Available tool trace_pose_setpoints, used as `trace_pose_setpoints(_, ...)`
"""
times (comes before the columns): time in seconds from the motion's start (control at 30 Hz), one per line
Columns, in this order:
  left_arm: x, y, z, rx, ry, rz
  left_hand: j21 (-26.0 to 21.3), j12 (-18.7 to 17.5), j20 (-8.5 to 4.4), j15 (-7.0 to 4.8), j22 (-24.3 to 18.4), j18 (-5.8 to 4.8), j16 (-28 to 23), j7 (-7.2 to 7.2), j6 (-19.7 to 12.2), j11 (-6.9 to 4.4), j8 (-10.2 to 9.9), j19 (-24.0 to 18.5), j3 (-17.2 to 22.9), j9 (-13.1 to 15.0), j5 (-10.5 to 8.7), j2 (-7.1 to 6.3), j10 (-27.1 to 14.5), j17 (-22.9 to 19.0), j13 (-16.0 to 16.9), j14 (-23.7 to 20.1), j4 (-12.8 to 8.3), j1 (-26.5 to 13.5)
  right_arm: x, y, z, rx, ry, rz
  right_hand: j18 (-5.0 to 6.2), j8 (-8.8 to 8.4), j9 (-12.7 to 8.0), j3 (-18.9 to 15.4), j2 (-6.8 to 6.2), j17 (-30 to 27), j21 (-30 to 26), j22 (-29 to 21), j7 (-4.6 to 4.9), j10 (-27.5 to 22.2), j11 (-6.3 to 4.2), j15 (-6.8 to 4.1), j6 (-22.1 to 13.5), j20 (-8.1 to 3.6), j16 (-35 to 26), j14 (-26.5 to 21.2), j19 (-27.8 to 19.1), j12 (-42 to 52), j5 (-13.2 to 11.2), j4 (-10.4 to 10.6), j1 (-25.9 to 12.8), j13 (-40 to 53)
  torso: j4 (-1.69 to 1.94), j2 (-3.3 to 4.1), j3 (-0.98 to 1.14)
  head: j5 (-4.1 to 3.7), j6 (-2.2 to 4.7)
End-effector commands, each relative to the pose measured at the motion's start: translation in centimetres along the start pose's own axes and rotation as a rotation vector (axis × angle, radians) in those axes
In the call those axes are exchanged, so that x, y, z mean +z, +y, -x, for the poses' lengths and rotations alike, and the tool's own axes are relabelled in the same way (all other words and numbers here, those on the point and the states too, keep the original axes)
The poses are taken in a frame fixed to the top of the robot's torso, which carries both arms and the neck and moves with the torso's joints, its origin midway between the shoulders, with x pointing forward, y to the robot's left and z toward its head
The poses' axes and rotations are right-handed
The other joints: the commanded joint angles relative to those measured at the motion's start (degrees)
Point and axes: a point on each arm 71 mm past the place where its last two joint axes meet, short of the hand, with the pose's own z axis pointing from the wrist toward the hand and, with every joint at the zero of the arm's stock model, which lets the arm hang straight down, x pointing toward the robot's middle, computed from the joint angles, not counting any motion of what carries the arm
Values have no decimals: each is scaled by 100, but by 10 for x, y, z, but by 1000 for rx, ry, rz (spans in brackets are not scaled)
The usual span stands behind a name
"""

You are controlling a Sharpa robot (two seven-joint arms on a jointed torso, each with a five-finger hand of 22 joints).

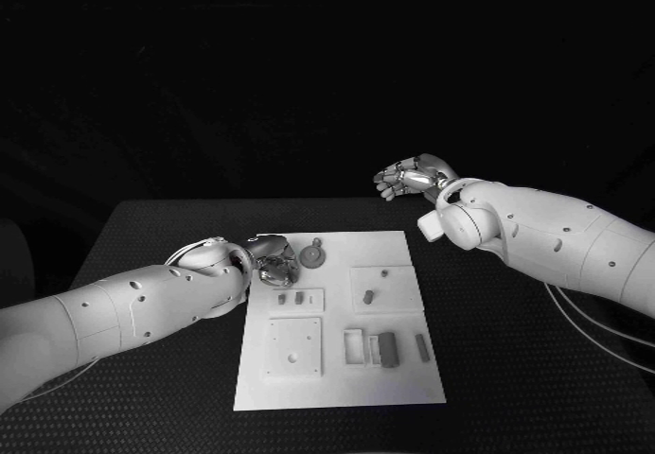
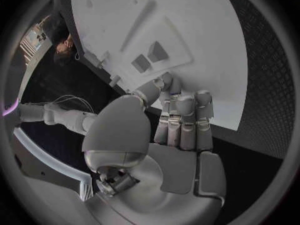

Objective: Assemble the parts on the task board

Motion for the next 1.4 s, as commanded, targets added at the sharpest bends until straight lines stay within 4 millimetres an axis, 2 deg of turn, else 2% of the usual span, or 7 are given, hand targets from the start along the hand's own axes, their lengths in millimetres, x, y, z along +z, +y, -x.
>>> trace_pose_setpoints(0.03,-2,4,-8,-6,45,16,-1,-29,-305,11,95,77,16,41,-75,20,-67,-2,28,-28,-28,9,-63,-13,-26,-25,5,-5,0,1,-1,-2,14,9,86,-10,-10,-9,15,8,-24,9,30,-3,41,-1,-2,10,-30,-59,-3,-35,19,23,-35,-7,3,-2,2,-6,-3)
trace_pose_setpoints(0.37,-2,6,-8,-15,51,28,-20,-44,-258,58,98,80,16,69,-459,68,-256,-42,27,-139,-55,-92,-190,-50,-66,-85,6,64,0,0,0,-2,13,8,86,-11,-11,-10,11,7,-28,11,30,-6,42,0,-5,10,-32,-62,-6,-37,20,20,-34,-8,3,-1,-4,-11,-4)
trace_pose_setpoints(0.73,-4,13,-6,-14,39,49,-23,-35,-241,74,100,86,26,68,-550,84,-289,-51,22,-172,-67,-109,-229,-63,-78,-104,7,85,0,0,1,-4,12,5,86,-12,-11,-10,12,8,-31,14,31,-7,43,0,-6,10,-34,-64,-7,-38,20,18,-32,-8,-1,0,-2,-3,-2)
trace_pose_setpoints(1.0,-7,32,0,-28,9,93,-21,-23,-239,72,100,89,30,72,-575,81,-297,-48,21,-182,-68,-121,-219,-67,-76,-106,8,96,-1,-3,2,-106,68,4,86,-9,-12,21,14,14,-44,38,32,-3,40,-1,-8,3,-32,-62,1,-35,-47,-66,66,-6,1,-1,-7,-8,14)
trace_pose_setpoints(1.23,-13,63,18,-277,-69,186,-128,-63,-187,134,54,63,-12,185,-697,142,-331,-140,-74,-221,-73,-162,-388,-112,-120,-181,95,-195,-5,-9,-4,-382,199,33,86,11,-6,109,79,42,-43,78,-15,87,1,-31,9,-20,7,16,113,12,-347,-294,366,14,-8,-7,10,-36,63)
trace_pose_setpoints(1.33,-16,70,25,-394,-115,201,-285,-31,-126,176,-7,31,-136,228,-727,184,-319,-275,-83,-229,-114,-160,-463,-187,-138,-326,143,-340,-7,-12,-5,-478,230,37,86,5,-10,177,61,75,-5,95,-36,143,-19,-85,-10,-54,71,142,261,23,-514,-340,502,19,-10,-2,0,-67,91)
trace_pose_setpoints(1.4,-18,73,32,-494,-146,207,-343,-7,-125,157,-32,24,-224,213,-708,161,-288,-296,-109,-223,-258,-157,-427,-244,-130,-392,197,-439,-9,-14,-4,-532,248,33,86,13,-10,252,41,117,48,103,-51,253,-61,-168,-4,-115,146,307,456,31,-648,-342,590,38,-4,1,-7,-98,103)
